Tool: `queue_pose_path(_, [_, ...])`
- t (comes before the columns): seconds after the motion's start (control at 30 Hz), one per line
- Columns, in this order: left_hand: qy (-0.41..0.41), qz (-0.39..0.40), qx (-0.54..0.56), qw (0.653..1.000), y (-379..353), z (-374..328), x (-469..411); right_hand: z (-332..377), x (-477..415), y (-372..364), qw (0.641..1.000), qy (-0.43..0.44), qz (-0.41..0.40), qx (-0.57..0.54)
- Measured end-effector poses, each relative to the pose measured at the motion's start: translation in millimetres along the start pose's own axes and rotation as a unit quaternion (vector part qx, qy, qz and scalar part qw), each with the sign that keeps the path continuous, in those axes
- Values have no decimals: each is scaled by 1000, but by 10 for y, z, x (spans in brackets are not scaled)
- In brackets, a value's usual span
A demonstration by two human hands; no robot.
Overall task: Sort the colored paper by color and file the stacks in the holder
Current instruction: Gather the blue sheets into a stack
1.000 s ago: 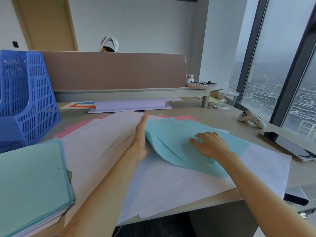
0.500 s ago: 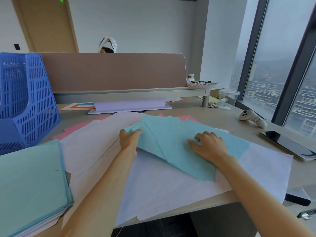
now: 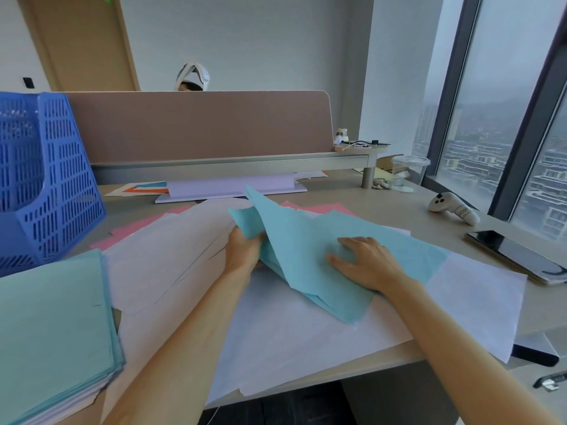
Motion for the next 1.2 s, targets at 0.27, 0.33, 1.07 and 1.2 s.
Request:
queue_pose_path(0.27, [152,39,40,987,-21,171,-180,-111,5,-50,996,-22,63,52])
queue_pose_path(0.33, [99,57,6,993,-79,78,-43,-101,-3,-8,998,-19,40,39])
queue_pose_path(1.07, [156,118,11,981,-185,-163,71,-164,6,46,988,-72,120,66])
queue_pose_path(1.2, [170,81,50,981,-293,-196,59,-188,-13,214,987,-83,114,79])
Point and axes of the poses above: each hand's wrist, its own x-axis away from the middle knuckle, its own y-axis out of the back of the hand, z = x × y, the point moved 1 cm from there along -x, towards the middle knuckle, and after that the axes turned 11 degrees about x, right-handed, at the moved point
